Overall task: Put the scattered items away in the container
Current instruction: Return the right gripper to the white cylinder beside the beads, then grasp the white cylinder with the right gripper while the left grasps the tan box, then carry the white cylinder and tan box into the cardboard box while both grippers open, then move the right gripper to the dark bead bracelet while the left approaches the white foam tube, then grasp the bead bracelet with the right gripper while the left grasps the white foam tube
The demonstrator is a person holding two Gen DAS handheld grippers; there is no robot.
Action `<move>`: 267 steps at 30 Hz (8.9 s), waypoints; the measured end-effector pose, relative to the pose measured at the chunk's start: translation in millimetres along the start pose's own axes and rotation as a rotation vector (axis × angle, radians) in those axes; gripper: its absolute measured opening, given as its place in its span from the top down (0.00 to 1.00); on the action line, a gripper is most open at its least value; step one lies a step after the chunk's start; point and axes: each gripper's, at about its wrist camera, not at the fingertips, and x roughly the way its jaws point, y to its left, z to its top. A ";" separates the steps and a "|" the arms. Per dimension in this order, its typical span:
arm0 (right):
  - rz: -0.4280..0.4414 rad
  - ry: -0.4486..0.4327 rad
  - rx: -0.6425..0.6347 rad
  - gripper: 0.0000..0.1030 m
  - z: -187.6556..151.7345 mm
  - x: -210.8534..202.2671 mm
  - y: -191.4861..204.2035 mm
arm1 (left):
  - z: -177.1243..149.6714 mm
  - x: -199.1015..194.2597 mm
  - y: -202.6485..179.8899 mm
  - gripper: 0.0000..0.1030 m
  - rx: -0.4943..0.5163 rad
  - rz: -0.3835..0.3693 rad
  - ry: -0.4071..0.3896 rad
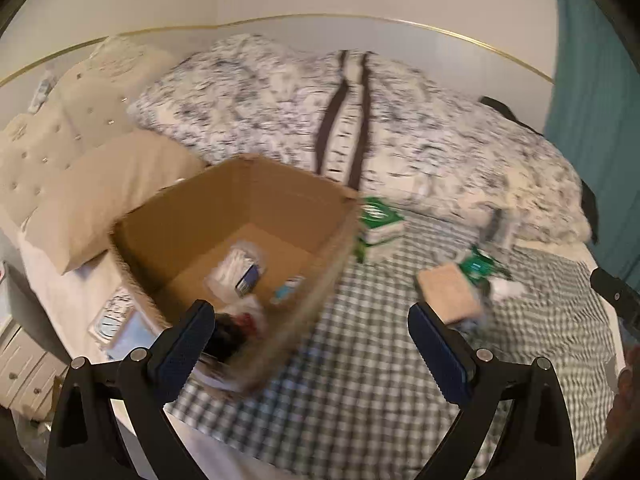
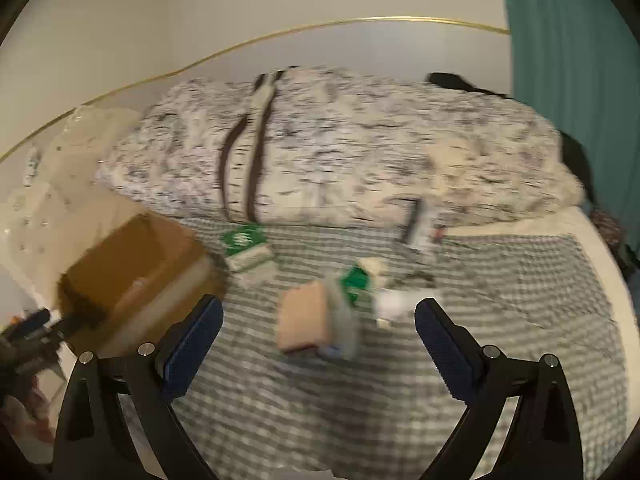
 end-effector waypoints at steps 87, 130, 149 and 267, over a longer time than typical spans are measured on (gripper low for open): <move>-0.128 0.181 -0.031 0.03 -49.2 164.6 -72.1 | -45.4 117.6 -65.0 0.26 0.047 -0.047 0.216; 0.375 0.086 -0.241 0.03 32.7 101.6 226.1 | 27.8 66.2 120.6 0.26 -0.137 0.086 0.049; 0.400 0.082 0.021 0.00 58.6 114.3 167.9 | 18.8 57.4 97.0 0.04 -0.157 0.072 0.037; -0.124 0.174 0.030 0.53 -17.5 295.8 -166.8 | -12.6 286.8 -209.3 0.34 0.009 -0.179 0.263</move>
